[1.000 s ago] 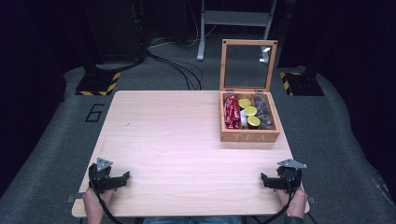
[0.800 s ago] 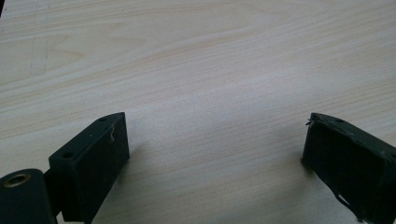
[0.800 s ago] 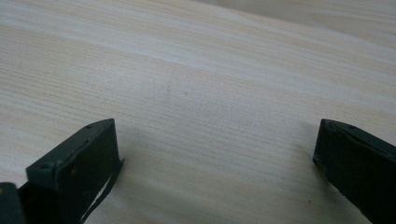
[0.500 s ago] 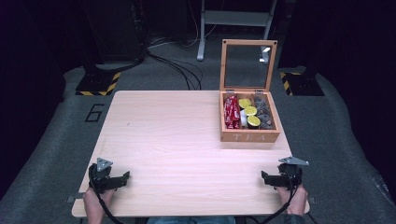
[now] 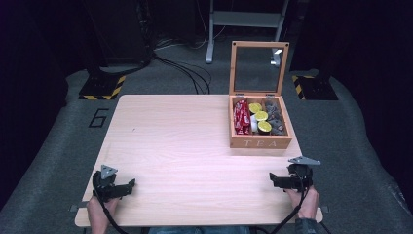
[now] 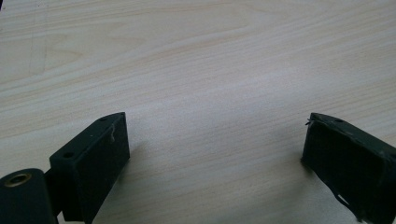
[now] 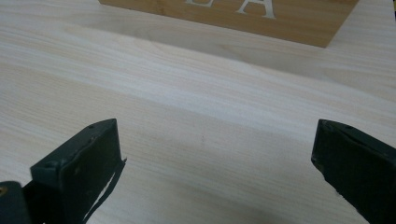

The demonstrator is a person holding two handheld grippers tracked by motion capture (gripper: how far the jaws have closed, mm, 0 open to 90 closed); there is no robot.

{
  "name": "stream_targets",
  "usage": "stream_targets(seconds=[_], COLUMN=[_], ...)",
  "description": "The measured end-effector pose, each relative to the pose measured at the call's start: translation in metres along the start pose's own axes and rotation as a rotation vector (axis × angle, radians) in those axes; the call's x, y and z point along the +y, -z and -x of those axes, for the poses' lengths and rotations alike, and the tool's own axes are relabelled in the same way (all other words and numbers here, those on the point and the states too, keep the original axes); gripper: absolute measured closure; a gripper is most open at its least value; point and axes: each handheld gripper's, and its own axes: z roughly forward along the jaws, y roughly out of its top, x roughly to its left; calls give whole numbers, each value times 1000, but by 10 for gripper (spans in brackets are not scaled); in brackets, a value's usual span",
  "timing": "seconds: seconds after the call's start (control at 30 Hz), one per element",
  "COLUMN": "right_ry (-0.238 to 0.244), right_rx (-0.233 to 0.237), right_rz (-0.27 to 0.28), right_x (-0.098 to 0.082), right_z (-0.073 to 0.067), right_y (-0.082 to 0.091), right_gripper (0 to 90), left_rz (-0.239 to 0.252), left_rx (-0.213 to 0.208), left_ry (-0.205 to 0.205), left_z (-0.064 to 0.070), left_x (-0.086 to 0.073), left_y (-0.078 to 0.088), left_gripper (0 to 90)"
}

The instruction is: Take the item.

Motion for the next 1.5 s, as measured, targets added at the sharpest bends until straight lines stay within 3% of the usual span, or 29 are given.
stream_targets(seconds=[0.37, 0.6, 0.77, 1.1, 1.5], right_ry=[7, 39, 30, 36, 33], right_rx=[27, 40, 49, 67, 57], right_rz=[-4, 3, 10, 11, -1], right_x=[21, 40, 51, 75, 104], right_z=[-5, -7, -9, -4, 2], right_y=[-5, -5, -9, -18, -28], right_gripper=[7, 12, 15, 19, 48], left_rz=[-1, -6, -6, -5, -6], left_rx=[-2, -2, -2, -2, -2], left_ry=[3, 2, 2, 1, 2], left_z=[0, 0, 0, 0, 0], left_x=[0, 0, 0, 0, 0], left_y=[0, 0, 0, 0, 0], left_gripper=[69, 68, 69, 69, 69])
